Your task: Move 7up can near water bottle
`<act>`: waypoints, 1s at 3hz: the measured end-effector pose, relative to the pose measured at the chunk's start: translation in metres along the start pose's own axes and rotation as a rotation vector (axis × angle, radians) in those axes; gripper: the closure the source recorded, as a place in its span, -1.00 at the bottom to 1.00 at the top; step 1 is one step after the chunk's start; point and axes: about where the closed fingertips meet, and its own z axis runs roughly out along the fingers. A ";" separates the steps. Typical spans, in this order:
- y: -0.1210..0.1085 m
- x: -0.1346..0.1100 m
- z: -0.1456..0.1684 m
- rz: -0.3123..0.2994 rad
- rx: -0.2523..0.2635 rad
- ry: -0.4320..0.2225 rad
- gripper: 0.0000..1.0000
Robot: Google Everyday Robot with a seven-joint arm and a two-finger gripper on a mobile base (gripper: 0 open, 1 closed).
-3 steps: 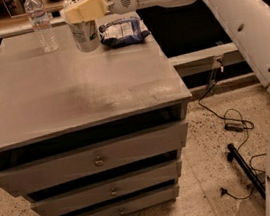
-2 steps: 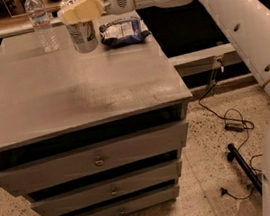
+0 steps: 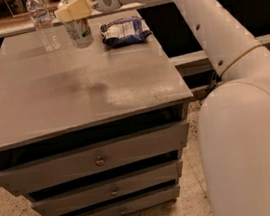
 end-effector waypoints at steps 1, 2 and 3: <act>-0.039 0.003 0.015 0.014 0.050 -0.009 1.00; -0.072 0.002 0.024 0.038 0.133 -0.059 1.00; -0.108 0.009 0.059 0.099 0.246 -0.076 1.00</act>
Offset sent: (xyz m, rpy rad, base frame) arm 0.1299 0.0117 -0.0020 0.1718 -0.0079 -0.2931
